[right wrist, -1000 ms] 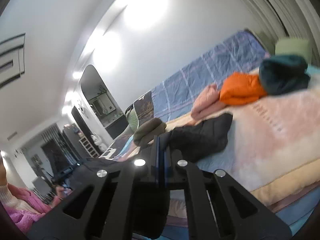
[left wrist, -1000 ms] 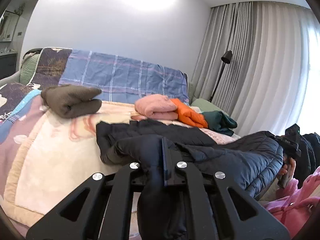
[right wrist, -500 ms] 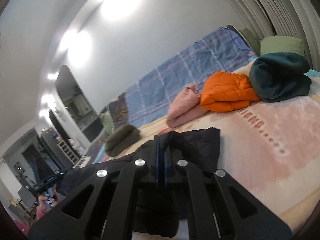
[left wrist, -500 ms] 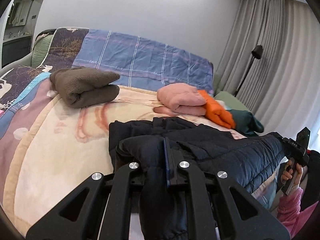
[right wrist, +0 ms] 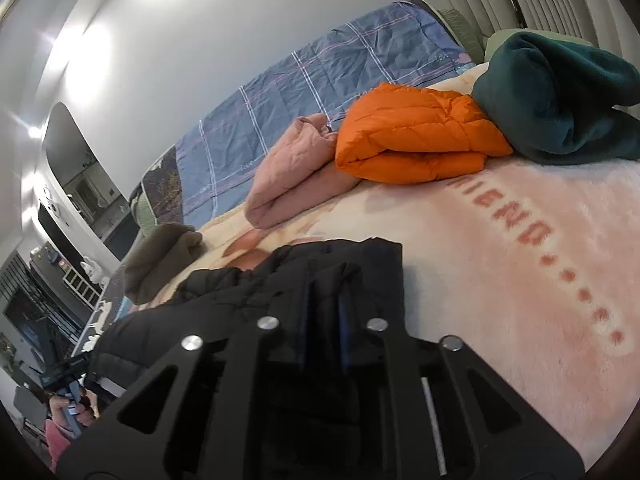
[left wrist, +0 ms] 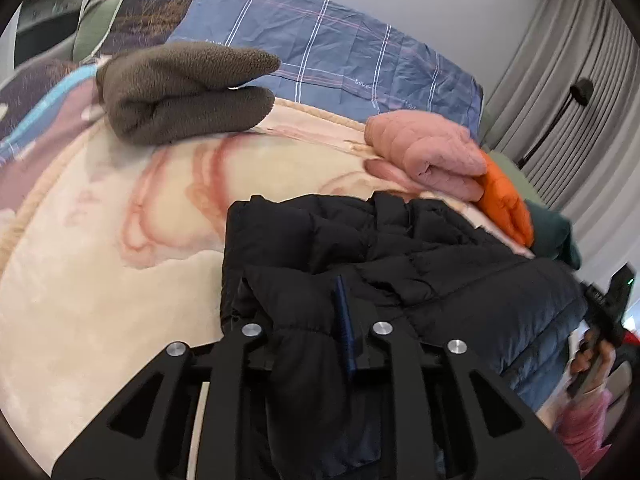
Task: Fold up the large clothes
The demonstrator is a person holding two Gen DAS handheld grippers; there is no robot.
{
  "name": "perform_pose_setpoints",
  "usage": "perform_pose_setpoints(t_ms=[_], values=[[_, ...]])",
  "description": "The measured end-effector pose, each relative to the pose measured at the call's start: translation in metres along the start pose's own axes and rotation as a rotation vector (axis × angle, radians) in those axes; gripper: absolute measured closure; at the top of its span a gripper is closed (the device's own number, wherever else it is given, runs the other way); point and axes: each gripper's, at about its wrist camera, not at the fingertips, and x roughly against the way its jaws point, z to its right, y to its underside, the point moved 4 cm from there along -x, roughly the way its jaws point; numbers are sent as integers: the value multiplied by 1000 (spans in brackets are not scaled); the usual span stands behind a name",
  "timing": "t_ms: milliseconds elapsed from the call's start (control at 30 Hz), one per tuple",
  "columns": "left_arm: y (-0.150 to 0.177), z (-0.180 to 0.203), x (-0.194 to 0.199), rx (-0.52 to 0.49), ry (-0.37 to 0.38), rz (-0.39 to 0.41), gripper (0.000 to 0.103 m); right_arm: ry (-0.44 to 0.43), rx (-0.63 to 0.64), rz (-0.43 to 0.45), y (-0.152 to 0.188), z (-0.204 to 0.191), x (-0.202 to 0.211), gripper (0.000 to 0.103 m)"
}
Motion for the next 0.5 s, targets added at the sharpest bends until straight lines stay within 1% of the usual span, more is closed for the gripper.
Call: perform_pose_setpoints(t_ms=[33,67,100,133,167,200,233,267,333,400,500], values=[[-3,-2,4,21,24,1,76,2,2,14,-2,1,4,75],[-6,-4,10,48,53,5,71,5,4,30,-3,1,10,58],[-9,-6,19,70,80,18,68,11,10,58,-5,1,18,50],[-10,-6,26,77,95,31,63,26,27,98,-6,0,29,46],[-13,-4,37,72,99,59,52,35,45,119,-7,-2,37,45],[-14,-3,46,60,91,83,44,43,65,133,-7,-3,45,44],[-16,-1,54,44,67,112,24,49,87,143,-6,-4,52,41],[-17,1,66,13,27,154,15,57,108,143,-4,-6,57,40],[-15,4,78,-42,-10,184,15,80,170,119,5,-10,62,40],[-11,4,86,-66,-50,186,15,103,227,93,12,-15,63,39],[2,15,91,-132,-57,162,15,122,361,50,28,-27,65,39]])
